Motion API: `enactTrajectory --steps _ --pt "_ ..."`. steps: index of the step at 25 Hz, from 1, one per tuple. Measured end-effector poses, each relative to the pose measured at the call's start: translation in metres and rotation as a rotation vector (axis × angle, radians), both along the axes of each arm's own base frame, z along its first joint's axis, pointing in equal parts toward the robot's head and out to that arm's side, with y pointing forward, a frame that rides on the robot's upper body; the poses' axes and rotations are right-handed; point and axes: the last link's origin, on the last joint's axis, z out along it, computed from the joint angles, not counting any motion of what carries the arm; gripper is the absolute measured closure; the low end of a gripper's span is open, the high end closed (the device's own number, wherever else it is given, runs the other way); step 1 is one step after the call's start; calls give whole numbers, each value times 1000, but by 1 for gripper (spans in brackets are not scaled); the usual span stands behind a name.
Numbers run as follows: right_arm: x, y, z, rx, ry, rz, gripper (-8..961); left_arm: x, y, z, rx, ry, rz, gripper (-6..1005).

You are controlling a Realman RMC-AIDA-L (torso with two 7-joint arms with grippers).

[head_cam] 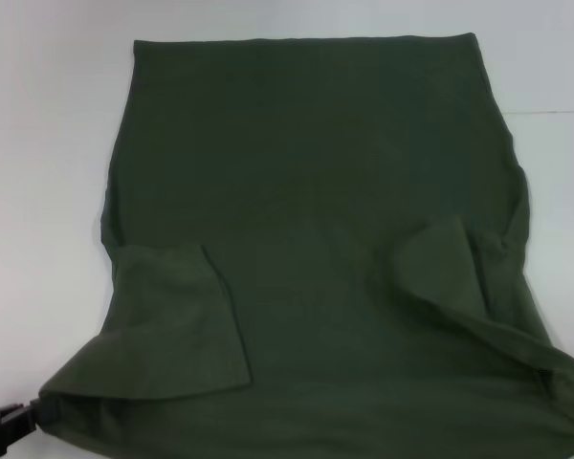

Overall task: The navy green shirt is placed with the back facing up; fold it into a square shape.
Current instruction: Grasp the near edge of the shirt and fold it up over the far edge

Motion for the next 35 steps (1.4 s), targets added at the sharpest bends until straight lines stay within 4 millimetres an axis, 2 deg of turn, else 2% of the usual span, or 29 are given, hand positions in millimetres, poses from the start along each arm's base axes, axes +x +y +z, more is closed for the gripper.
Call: enactTrajectory --steps 12,20,24,27,32,33,35 --pt "11 -29 9 36 6 -13 937 1 -24 -4 -101 -30 -18 999" --pt "14 -43 21 75 17 -14 937 5 -25 -2 -100 -55 -30 998" --pt "12 -34 33 120 22 -9 937 14 -6 -1 -79 -69 -58 999" --pt "7 -17 40 140 20 16 937 27 21 -2 -51 -90 -98 999" --pt "-6 30 51 178 -2 54 937 52 73 -3 -6 -85 -165 999" --pt "-6 30 51 178 -2 54 937 59 87 -4 4 -77 -178 999" --pt "-11 49 56 204 -18 62 937 70 108 -4 24 -60 -188 998"
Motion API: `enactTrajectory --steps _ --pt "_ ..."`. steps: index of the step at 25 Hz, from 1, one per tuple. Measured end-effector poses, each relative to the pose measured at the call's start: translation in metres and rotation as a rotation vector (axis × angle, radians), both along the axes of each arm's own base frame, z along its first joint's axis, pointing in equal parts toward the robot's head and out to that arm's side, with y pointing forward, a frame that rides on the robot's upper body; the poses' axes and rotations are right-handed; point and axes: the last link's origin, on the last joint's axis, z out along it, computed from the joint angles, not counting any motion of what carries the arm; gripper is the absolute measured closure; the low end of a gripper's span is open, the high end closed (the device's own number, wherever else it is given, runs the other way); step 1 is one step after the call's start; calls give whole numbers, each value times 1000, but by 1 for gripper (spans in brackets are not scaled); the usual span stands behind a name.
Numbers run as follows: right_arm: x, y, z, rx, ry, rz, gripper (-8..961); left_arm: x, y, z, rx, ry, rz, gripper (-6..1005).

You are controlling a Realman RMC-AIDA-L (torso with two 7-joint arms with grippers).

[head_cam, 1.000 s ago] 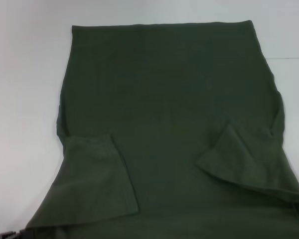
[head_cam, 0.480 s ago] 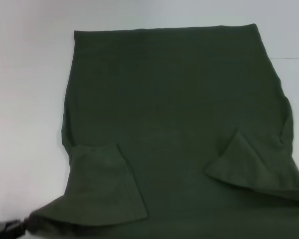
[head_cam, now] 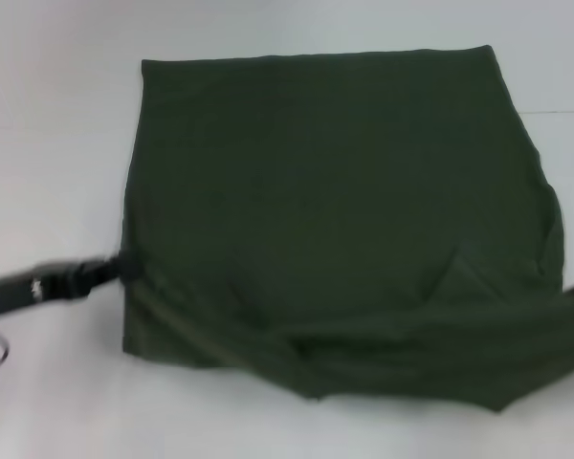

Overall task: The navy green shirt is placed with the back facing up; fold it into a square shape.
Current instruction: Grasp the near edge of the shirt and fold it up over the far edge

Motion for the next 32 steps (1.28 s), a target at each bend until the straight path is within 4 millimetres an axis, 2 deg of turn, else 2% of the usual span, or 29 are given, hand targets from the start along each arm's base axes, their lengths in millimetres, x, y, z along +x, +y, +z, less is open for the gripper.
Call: enactTrajectory --steps 5,6,9,10,11,15,20,25,32 --pt "-14 48 16 112 -36 15 937 25 46 7 98 5 2 998" --pt "-18 59 19 141 -46 15 937 34 62 9 148 2 10 998" --pt "-26 88 21 210 -83 5 937 42 77 9 196 1 21 998" --pt "-33 108 17 236 -113 -1 937 45 84 8 217 4 33 998" --pt "-33 108 17 236 -113 -1 937 47 89 7 232 6 40 998" --pt "-48 140 1 245 -196 0 938 51 108 2 290 44 84 999" --pt "-65 177 -20 268 -317 -14 938 52 121 1 363 65 122 998" --pt "-73 191 -33 283 -359 -16 937 55 129 -7 411 85 129 998" --pt "-68 197 -51 320 -403 -57 937 63 135 -33 452 154 132 997"
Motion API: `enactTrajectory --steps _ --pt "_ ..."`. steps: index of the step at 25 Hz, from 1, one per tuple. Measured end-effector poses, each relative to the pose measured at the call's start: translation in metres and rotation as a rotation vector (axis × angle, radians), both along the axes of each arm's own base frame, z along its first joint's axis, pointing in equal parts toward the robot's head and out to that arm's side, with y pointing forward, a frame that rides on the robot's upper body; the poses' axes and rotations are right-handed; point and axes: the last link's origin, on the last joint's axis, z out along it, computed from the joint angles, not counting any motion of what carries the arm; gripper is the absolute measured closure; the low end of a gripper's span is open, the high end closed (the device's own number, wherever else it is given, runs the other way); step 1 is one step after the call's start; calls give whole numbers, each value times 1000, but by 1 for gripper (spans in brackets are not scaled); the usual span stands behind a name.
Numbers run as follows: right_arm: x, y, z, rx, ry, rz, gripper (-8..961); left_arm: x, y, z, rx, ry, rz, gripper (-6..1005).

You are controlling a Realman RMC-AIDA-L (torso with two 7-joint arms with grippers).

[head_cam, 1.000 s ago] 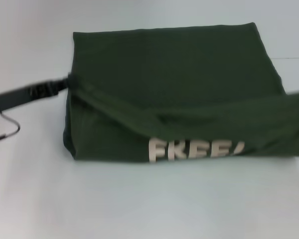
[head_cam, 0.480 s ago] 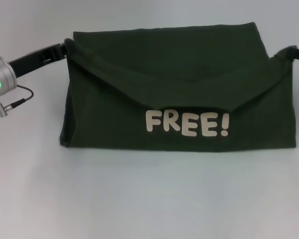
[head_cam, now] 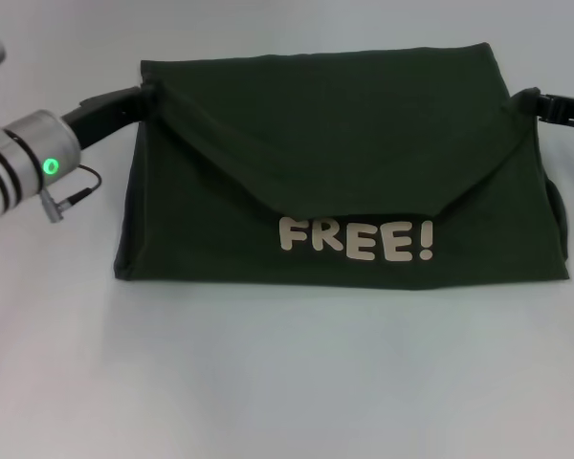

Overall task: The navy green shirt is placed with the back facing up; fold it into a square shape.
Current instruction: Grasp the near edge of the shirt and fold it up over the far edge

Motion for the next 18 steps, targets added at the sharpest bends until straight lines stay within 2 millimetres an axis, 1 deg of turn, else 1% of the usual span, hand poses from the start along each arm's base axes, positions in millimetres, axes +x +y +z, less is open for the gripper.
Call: enactTrajectory --steps 5,13,16,18 --pt "3 0 -13 20 -34 -16 932 4 1 -15 31 56 6 995" --pt "6 0 -29 29 -89 -46 906 7 -1 -24 68 83 -12 991" --pt "4 0 -32 14 -101 -40 896 4 -2 -24 81 71 -2 908" --pt "4 0 -32 12 -103 -36 820 0 -3 -22 91 62 11 854"
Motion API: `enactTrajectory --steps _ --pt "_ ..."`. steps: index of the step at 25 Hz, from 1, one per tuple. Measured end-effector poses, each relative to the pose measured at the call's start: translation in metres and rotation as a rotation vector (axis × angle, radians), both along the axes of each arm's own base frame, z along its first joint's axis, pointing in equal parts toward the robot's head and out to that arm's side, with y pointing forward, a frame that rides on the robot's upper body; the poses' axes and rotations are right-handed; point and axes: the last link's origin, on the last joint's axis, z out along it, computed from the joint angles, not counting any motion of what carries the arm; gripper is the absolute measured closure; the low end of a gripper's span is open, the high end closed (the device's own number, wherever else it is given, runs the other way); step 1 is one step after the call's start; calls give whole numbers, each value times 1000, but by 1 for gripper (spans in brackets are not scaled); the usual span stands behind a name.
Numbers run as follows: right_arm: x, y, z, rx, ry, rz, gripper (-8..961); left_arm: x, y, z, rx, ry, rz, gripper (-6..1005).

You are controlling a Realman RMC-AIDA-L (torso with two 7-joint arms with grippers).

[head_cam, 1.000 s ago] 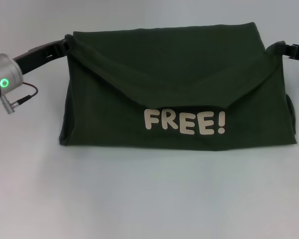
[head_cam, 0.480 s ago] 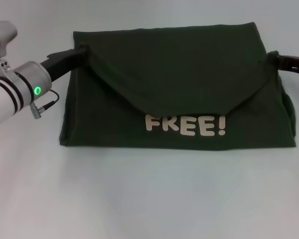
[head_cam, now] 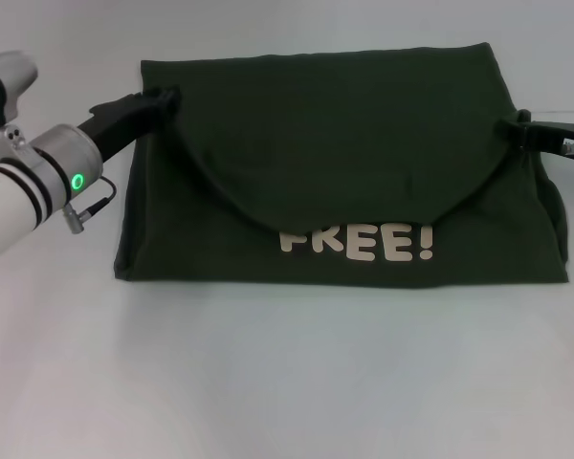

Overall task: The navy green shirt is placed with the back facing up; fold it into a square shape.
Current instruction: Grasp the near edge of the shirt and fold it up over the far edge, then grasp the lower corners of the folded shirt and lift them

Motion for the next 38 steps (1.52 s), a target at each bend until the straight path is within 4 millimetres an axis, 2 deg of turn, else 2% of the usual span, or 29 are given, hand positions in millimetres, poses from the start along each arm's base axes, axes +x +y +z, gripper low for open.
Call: enactTrajectory --steps 4,9,15,19,20,21,25,28,34,38 --pt "0 0 4 16 7 9 667 -11 -3 12 54 -54 35 744" --pt "-3 -4 18 63 47 49 449 -20 -18 26 92 -138 -17 607" --pt "-4 -26 35 57 174 140 317 -31 -45 31 75 -184 -96 324" --pt "1 -44 32 -15 238 148 229 -37 -63 30 35 -162 -152 165" --pt "1 -50 30 -42 252 151 207 -37 -63 30 35 -162 -152 158" --pt "2 -53 29 -59 260 153 190 -40 -75 25 -8 -117 -187 151" --pt "8 -74 28 -116 314 163 121 -49 -89 16 -62 -39 -215 123" --pt "13 -84 28 -125 343 151 124 -57 -100 13 -81 12 -222 122" --pt "19 -88 29 -125 367 111 126 -79 -118 7 -107 154 -218 122" --pt "17 -87 27 -131 371 116 127 -84 -124 2 -111 216 -230 123"
